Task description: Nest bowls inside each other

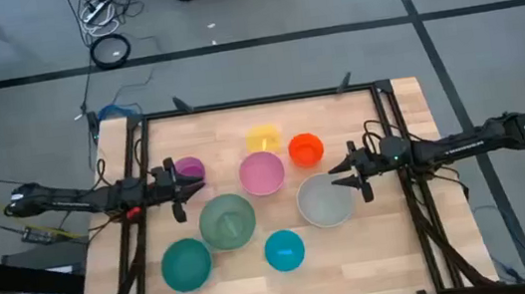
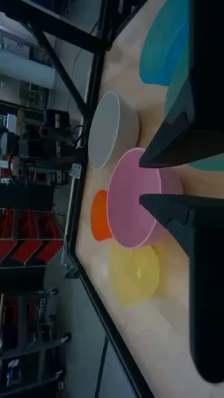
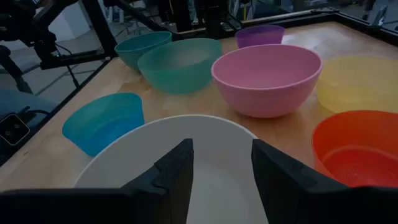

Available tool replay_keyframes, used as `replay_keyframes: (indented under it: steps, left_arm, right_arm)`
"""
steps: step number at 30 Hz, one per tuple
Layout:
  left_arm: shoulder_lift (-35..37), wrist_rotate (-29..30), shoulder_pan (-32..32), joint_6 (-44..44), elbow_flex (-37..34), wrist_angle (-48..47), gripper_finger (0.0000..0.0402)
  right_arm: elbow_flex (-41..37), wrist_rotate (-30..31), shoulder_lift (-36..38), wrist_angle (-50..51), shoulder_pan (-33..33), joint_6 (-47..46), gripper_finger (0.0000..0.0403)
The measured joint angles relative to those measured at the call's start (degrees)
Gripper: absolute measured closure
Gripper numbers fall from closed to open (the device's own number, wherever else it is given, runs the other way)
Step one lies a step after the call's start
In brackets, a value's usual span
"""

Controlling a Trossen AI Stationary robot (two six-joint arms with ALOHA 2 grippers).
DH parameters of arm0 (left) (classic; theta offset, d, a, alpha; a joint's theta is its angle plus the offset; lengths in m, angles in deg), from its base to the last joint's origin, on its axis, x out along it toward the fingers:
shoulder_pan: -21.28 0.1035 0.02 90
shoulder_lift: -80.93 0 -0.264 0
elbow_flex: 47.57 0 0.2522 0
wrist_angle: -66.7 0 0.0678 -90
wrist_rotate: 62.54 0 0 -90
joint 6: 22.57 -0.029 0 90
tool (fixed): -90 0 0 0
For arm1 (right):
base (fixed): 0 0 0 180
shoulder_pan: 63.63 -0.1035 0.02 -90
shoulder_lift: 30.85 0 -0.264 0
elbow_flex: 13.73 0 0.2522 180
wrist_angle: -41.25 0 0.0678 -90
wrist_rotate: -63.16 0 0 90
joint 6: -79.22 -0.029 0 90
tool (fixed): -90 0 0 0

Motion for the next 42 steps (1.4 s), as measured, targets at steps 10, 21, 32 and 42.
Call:
replay_keyframes:
  steps: [10, 21, 32, 42]
  left_arm:
    - [-0.01, 0.01, 0.00, 0.01, 0.00, 0.00, 0.0316]
    - [-0.02, 0.02, 0.02, 0.00, 0.00, 0.02, 0.0316]
    - [-0.02, 0.02, 0.02, 0.00, 0.00, 0.03, 0.0316]
    - [-0.02, 0.02, 0.00, 2.31, 0.00, 8.40, 0.0316]
  right_arm:
    - [0.00, 0.01, 0.01, 0.00, 0.00, 0.00, 0.0250]
    - [0.00, 0.02, 0.00, 0.00, -0.02, 0.00, 0.0250]
    - [0.01, 0.02, 0.00, -3.55, 0.02, 4.56, 0.0250]
    - [0.25, 0.01, 0.02, -23.70, -0.07, -7.87, 0.0250]
